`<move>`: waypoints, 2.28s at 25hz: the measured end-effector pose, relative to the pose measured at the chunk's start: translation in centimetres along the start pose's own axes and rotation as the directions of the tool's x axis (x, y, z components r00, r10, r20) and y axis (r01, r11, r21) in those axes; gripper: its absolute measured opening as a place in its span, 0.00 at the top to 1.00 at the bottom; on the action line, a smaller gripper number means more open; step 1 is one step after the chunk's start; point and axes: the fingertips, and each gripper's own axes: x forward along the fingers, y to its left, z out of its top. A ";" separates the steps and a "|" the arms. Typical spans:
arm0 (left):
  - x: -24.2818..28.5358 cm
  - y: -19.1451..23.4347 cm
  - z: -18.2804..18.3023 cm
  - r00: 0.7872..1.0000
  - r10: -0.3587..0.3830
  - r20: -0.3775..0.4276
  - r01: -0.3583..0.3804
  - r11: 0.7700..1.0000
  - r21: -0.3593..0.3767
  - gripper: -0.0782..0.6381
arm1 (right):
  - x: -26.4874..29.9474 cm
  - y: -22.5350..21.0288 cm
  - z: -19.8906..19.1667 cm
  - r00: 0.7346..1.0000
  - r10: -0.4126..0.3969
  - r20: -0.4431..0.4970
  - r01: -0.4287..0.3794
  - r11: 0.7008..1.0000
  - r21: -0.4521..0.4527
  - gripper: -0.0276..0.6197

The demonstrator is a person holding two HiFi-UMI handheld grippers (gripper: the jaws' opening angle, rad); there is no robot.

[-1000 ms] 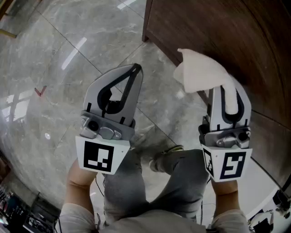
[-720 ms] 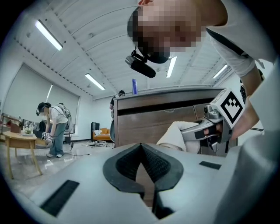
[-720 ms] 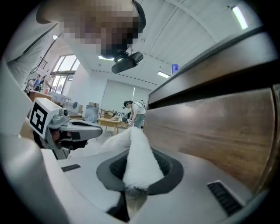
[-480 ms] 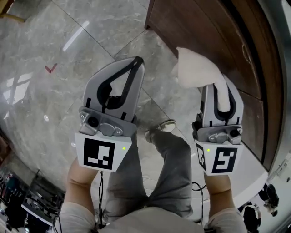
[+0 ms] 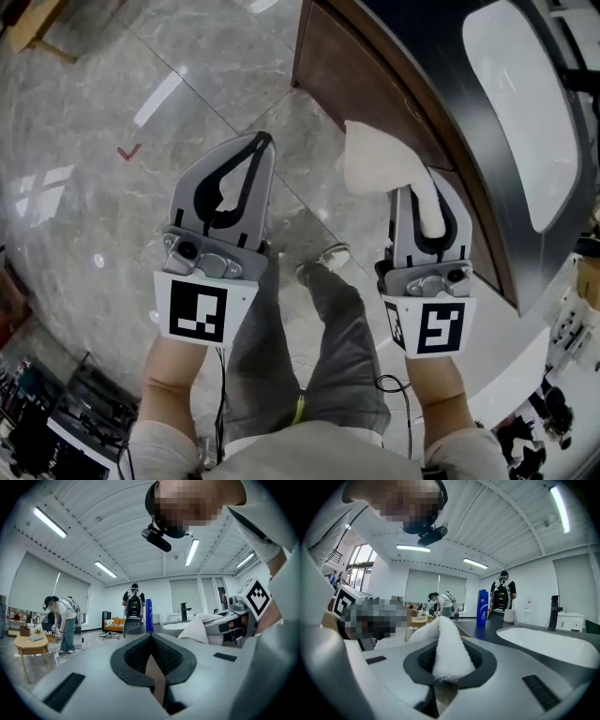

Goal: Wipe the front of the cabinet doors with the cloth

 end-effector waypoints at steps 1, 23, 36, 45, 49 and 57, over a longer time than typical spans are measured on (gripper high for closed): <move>-0.2 -0.3 1.3 1.000 0.002 -0.004 -0.002 1.000 -0.009 0.87 | -0.7 0.0 1.1 1.000 0.003 -0.003 -0.003 1.000 0.006 0.85; -6.8 -5.1 38.1 0.991 0.007 0.130 0.002 0.998 -0.067 0.87 | -18.6 -5.7 33.4 0.989 -0.083 0.122 0.070 0.992 0.108 0.85; -14.6 -5.7 50.8 0.959 0.018 0.283 -0.030 0.999 0.039 0.87 | -31.5 -12.2 39.9 0.921 -0.309 0.237 0.250 0.936 0.247 0.85; -13.5 -7.3 51.3 0.965 0.001 0.263 -0.007 1.000 0.019 0.87 | -32.8 -12.0 42.2 0.909 -0.302 0.288 0.241 0.943 0.228 0.85; -12.8 -8.4 51.6 0.963 -0.036 0.268 0.030 0.999 0.028 0.87 | -32.9 -11.8 42.4 0.912 -0.297 0.282 0.242 0.946 0.214 0.85; -12.2 -7.9 49.4 0.975 -0.040 0.217 0.041 0.999 -0.002 0.87 | -32.3 -11.9 41.9 0.918 -0.297 0.263 0.249 0.948 0.199 0.85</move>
